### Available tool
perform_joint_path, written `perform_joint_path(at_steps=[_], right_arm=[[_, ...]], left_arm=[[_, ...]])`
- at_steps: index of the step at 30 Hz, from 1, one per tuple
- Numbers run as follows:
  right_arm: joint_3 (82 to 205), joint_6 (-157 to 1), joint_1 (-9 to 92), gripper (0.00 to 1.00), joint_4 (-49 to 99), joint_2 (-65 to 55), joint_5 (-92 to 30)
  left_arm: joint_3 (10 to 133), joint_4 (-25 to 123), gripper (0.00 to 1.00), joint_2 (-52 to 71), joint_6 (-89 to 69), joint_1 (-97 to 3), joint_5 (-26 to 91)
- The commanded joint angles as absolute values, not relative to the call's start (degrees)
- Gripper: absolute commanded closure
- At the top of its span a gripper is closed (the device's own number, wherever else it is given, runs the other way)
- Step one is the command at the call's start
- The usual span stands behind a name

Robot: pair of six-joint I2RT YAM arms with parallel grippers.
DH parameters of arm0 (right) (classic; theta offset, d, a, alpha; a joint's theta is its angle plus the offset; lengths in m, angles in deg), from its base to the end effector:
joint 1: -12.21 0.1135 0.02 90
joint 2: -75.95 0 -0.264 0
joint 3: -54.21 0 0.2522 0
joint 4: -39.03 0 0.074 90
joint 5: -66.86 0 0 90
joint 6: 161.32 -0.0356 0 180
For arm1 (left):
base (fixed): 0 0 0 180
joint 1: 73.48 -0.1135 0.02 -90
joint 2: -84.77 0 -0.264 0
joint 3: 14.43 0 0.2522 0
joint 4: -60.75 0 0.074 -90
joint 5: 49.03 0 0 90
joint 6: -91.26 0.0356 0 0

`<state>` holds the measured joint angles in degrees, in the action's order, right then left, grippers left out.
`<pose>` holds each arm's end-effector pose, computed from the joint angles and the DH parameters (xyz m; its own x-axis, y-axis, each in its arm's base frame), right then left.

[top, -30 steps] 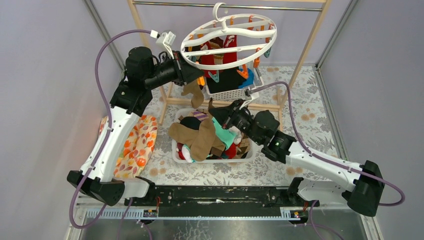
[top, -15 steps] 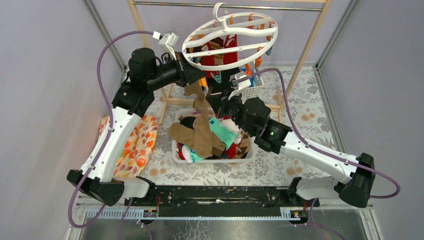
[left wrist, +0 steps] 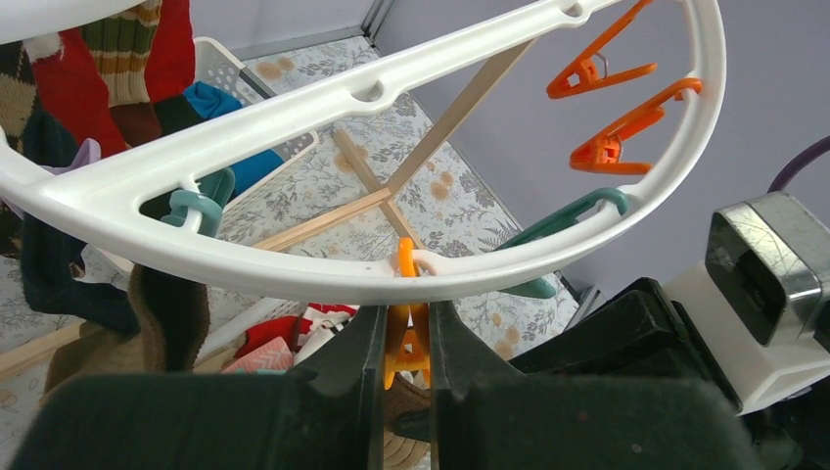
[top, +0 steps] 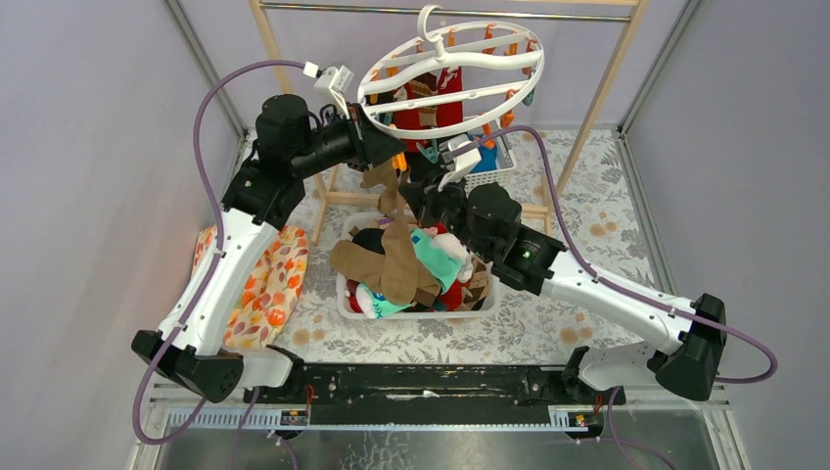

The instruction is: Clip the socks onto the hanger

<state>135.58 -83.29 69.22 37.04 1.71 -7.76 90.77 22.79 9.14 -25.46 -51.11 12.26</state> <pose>0.1748 0.2519 0.4086 -0.0902 0.2283 -0.9694 -0.6606 0.7147 0.2298 0.2505 -0.1216 0.4783 -0.4682 -0.2338 -0.8521 0.6300 0.5879 -0.5074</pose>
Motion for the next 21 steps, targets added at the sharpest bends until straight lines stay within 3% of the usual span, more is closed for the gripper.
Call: perform_joint_path(at_steps=[1,21], right_arm=[[139.1,-82.4,69.8,1.00,38.6,2.4,-8.8],[142.8,-82.7,69.8,1.00,37.4,1.3,-11.3]], left_arm=[[90.4,23.7,1.00,9.2,-23.1,-50.5,13.9],[90.6,23.7,1.00,9.2,-21.0,-50.1,14.9]])
